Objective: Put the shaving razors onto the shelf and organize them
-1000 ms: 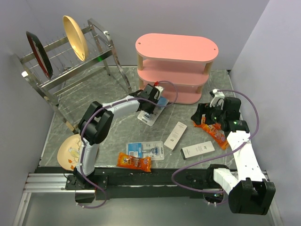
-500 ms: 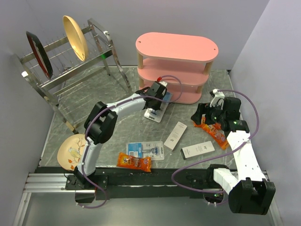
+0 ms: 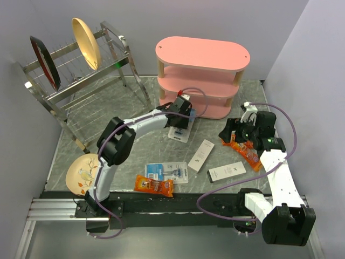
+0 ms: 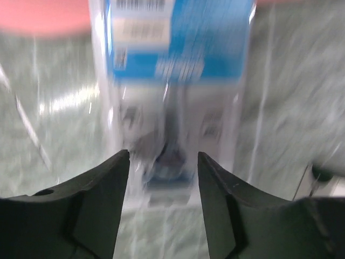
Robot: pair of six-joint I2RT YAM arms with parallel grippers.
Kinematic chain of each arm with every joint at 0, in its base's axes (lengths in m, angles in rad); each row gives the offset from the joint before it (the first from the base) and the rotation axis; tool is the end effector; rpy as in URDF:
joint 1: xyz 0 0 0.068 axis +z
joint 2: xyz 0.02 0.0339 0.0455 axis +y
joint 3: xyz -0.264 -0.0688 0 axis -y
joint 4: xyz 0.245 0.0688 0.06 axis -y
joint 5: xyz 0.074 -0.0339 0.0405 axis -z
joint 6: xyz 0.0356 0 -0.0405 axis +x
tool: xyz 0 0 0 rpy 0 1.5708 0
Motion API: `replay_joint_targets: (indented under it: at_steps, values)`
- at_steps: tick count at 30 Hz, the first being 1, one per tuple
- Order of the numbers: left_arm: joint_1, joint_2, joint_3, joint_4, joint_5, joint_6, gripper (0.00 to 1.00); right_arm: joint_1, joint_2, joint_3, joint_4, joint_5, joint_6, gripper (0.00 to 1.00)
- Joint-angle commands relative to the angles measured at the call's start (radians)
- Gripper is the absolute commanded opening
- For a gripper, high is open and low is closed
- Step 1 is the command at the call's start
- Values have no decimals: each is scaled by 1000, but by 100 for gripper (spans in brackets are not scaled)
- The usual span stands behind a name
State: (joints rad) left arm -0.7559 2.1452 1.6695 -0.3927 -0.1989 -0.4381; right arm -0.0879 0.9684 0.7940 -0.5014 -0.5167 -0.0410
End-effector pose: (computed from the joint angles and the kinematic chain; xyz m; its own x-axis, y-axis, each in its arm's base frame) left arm 0.3534 -0.3235 0.1931 -0.7488 0.1344 -0.6490 0.2892 0.9473 -0.1375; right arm 0.2047 -0.0004 0.2820 -0.6100 0.0180 -0.7922 -0.3329 0.9014 0.2768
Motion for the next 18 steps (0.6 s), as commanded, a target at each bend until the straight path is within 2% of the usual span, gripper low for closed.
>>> replay_joint_targets:
  at_steps: [1,4,5,7,11,18]
  values:
    - [4,-204,-159,40,97,99,57,-6,-8,10,24,-14,13,93]
    - [20,-277,-290,69,190,173,39,-6,-13,4,21,-13,10,93]
    - [21,-304,-312,66,190,200,21,-6,-11,1,23,-14,9,93]
    - [21,-315,-353,54,208,211,3,-6,-13,-6,27,-17,10,93]
    - [15,-262,-347,40,256,145,1,-7,-20,-13,37,-14,16,93]
    - [-51,-150,-292,77,153,55,1,-6,-22,4,4,0,-5,93]
